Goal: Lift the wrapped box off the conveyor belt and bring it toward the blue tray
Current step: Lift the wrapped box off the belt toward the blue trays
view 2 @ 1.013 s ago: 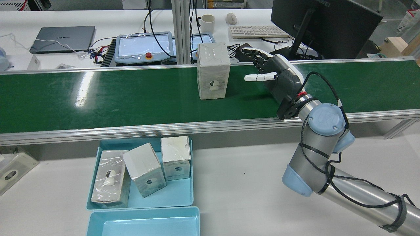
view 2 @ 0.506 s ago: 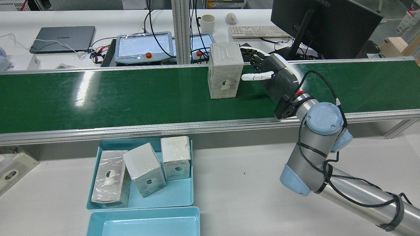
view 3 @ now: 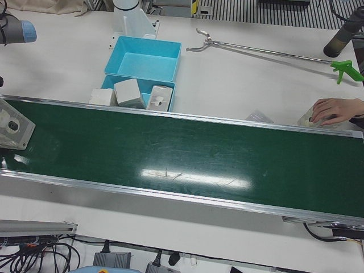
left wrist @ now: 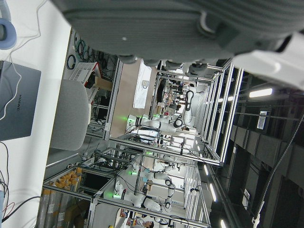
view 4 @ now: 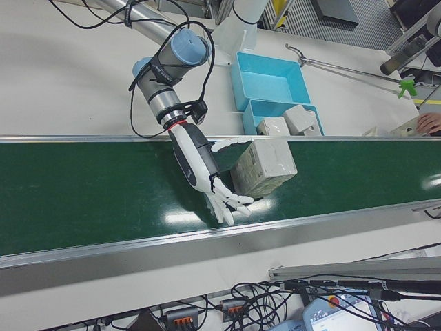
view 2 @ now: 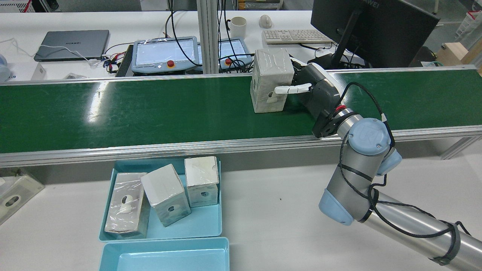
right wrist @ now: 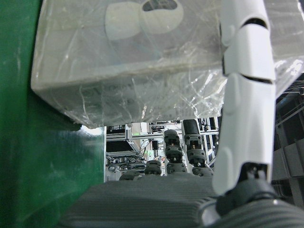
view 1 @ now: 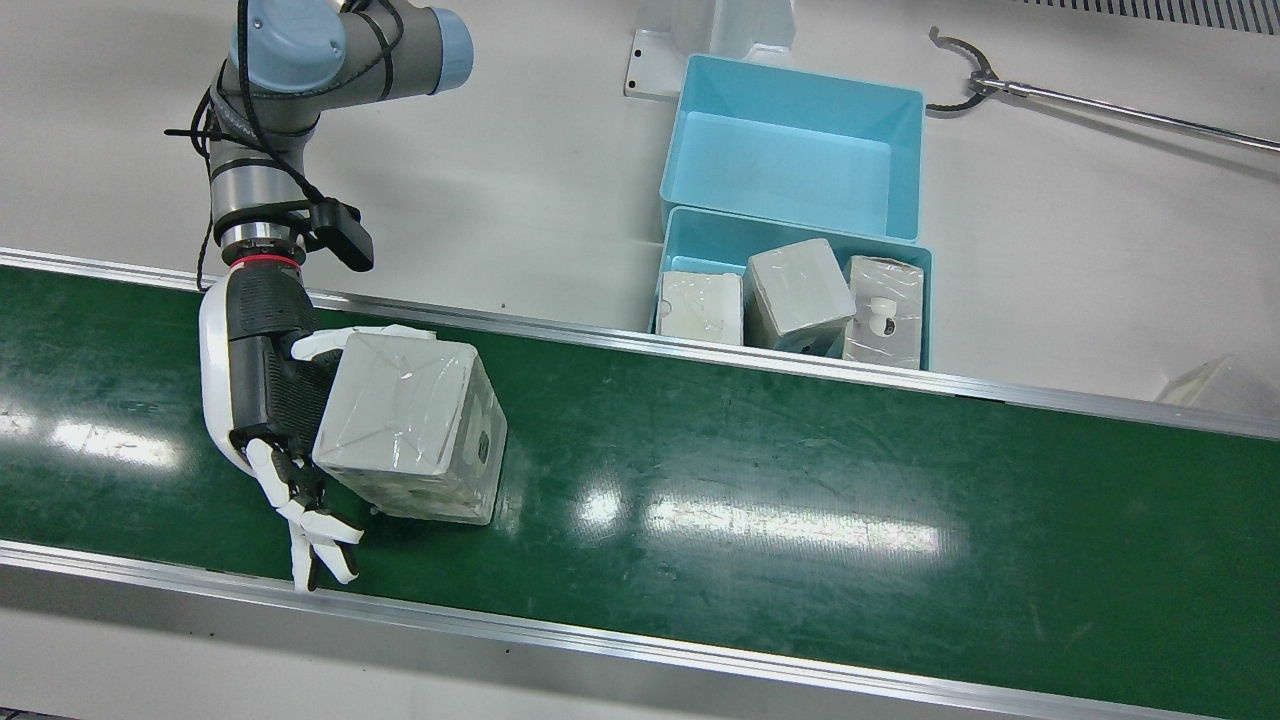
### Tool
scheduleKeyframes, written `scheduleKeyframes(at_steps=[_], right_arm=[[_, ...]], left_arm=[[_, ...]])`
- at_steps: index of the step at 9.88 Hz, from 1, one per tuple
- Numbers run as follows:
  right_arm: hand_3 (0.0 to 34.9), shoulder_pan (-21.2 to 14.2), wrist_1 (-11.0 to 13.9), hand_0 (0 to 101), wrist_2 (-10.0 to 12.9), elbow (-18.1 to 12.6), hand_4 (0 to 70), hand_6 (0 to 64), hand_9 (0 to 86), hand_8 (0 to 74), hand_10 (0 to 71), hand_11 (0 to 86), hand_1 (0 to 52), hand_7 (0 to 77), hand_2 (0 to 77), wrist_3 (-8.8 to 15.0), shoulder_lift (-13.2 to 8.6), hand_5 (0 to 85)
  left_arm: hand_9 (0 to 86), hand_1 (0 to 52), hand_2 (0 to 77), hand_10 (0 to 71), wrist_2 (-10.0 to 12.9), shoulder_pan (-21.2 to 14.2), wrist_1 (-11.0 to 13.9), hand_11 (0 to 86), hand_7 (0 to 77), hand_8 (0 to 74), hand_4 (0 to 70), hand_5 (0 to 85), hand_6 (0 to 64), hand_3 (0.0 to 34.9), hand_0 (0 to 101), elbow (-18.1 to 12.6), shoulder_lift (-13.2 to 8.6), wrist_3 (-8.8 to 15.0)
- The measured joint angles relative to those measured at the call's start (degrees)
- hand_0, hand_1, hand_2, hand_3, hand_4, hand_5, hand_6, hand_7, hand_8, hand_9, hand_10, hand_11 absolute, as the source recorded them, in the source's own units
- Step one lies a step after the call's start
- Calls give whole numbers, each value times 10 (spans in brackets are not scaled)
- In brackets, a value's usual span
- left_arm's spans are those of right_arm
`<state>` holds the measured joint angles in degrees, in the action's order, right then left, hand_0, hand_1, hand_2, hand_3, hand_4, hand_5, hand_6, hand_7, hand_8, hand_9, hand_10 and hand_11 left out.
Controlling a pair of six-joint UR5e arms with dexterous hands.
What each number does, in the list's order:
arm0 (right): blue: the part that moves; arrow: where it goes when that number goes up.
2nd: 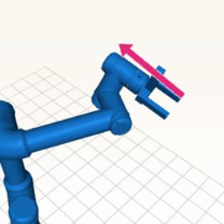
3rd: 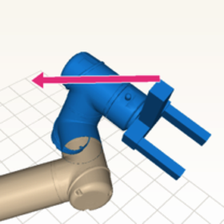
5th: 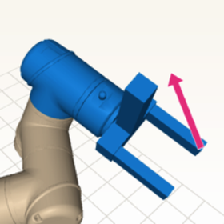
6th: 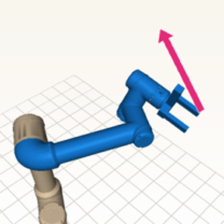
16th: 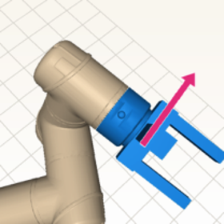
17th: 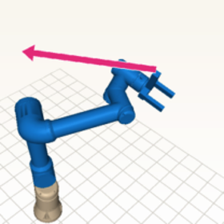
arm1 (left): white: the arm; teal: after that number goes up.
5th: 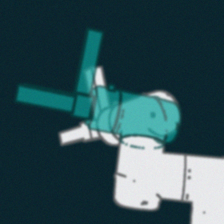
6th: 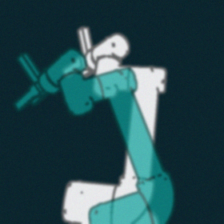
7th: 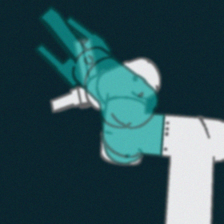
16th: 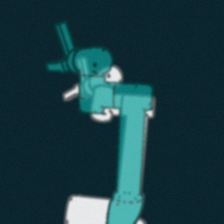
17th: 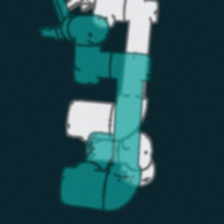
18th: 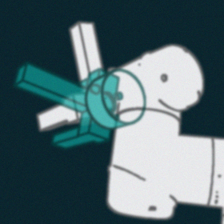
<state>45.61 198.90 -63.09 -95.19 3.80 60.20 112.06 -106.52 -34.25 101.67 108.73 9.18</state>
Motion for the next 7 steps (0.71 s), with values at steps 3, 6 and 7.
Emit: scheduleKeyframes(at_steps=[3,6,7], right_arm=[[0,-2,0,486,-1,14,120,71,38,16,0,11,164,55,142,1,-10,235],[0,-2,1,541,-11,27,147,240,235,213,98,44,202,273,262,0,-29,458],[0,2,1,573,-20,27,169,316,360,344,153,142,153,311,300,-1,-36,496]], left_arm=[[0,0,11,5,0,0,0,5,0,5,0,11,5,0,0,0,0,0],[5,0,11,5,0,0,0,5,5,5,0,11,5,0,0,0,0,0],[0,0,11,5,0,0,0,5,5,5,0,11,5,0,0,0,0,0]])
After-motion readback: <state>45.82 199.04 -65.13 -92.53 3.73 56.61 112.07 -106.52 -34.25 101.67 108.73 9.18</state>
